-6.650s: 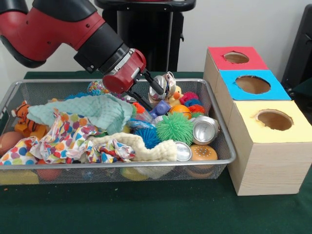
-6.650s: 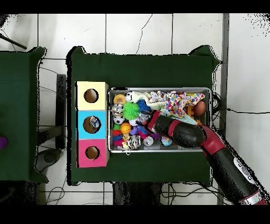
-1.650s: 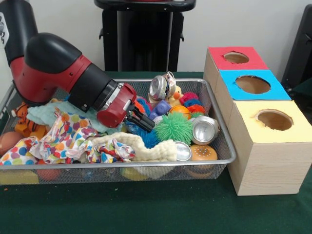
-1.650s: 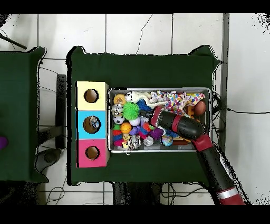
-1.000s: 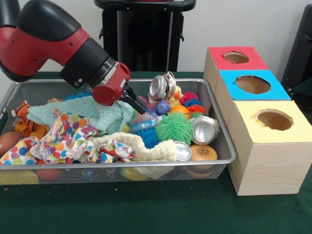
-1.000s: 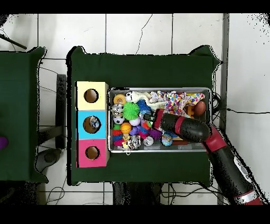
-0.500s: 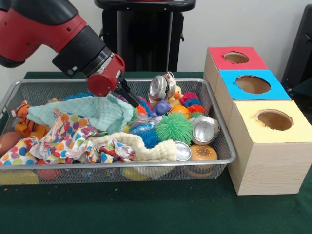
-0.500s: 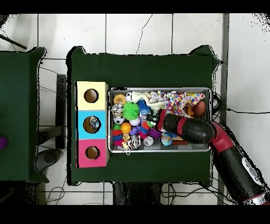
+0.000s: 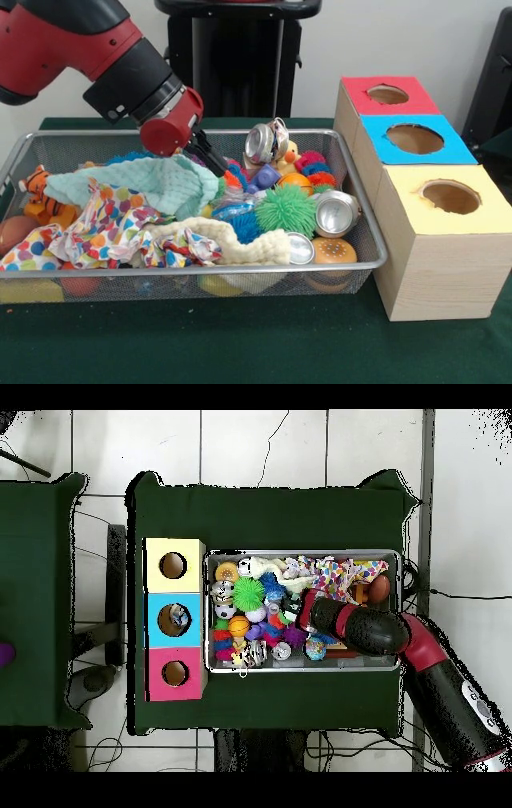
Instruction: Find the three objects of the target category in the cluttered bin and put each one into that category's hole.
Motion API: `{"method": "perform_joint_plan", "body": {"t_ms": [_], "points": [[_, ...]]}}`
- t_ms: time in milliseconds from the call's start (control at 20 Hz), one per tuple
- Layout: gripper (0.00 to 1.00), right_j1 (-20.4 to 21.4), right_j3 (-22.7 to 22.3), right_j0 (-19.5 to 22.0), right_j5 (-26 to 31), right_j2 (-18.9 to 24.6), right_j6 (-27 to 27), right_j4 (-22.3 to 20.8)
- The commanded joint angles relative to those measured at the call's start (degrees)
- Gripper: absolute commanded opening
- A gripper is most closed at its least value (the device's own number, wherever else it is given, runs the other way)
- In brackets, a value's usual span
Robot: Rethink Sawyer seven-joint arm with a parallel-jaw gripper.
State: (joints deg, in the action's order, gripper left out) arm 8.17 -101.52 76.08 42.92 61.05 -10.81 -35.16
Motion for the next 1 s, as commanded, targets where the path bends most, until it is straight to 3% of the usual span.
{"method": "perform_joint_plan", "body": {"t_ms": [50, 600, 1000], "points": [[1.0, -1.03, 4.07, -1.02, -2.71, -5.06, -6.96, 1.43], [1.0, -1.36, 3.71, -0.88, -3.22, -5.13, -7.23, 2.78], [1.0, -1.59, 4.39, -0.9, -2.43, -4.53, -3.77, 2.15]]}}
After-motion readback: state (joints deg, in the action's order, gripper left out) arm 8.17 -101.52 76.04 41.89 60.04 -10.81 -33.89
